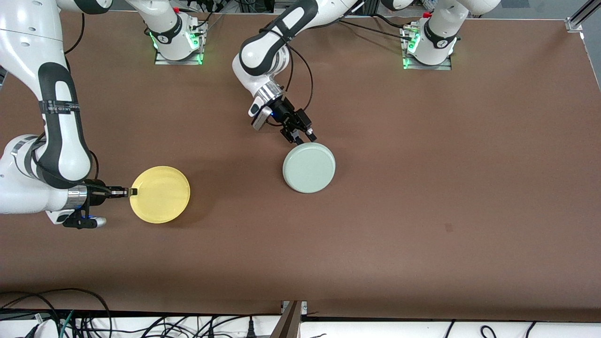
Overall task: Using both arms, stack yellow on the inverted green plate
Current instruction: 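Lower the inverted green plate onto the table and open the left gripper, then carry the yellow plate toward the green plate while the left gripper withdraws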
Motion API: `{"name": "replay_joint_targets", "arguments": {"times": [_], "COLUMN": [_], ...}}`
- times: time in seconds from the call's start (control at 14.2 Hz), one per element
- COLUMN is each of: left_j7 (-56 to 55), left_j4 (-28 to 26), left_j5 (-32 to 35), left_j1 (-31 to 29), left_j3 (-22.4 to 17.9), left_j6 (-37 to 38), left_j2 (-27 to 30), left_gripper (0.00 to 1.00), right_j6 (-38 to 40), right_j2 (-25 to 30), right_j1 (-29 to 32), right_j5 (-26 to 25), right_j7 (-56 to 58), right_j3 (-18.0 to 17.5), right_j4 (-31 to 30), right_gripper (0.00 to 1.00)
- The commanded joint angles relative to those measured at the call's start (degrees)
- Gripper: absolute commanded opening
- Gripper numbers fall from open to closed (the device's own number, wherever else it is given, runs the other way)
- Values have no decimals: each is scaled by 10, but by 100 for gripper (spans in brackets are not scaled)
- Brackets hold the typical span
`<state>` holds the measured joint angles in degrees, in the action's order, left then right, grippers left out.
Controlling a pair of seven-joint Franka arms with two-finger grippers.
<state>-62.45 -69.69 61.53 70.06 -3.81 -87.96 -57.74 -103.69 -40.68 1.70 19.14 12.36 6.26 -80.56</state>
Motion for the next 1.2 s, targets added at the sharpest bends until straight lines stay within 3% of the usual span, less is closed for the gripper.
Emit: {"name": "replay_joint_targets", "arguments": {"times": [0.0,0.42,0.64,0.99,1.13], "left_j7": [-69,-171,-164,2,71], "left_j4": [12,12,29,47,47], "left_j5": [-17,-90,-224,-413,-457], "left_j1": [17,-5,-76,-187,-234], "left_j3": [1,6,17,16,18], "left_j6": [-45,-218,-229,-222,-219], "left_j2": [-9,-2,10,77,105], "left_gripper": [100,100,100,100,100], "right_j6": [9,9,7,3,3], "right_j2": [3,2,-1,-4,-4], "right_j1": [4,2,-7,-12,-13], "right_j5": [18,30,39,39,39], "right_j7": [1,-2,-2,-2,-2], "right_j3": [-5,-5,-9,-10,-10], "right_j4": [0,0,0,-1,-2], "right_gripper": [0,0,0,0,0]}}
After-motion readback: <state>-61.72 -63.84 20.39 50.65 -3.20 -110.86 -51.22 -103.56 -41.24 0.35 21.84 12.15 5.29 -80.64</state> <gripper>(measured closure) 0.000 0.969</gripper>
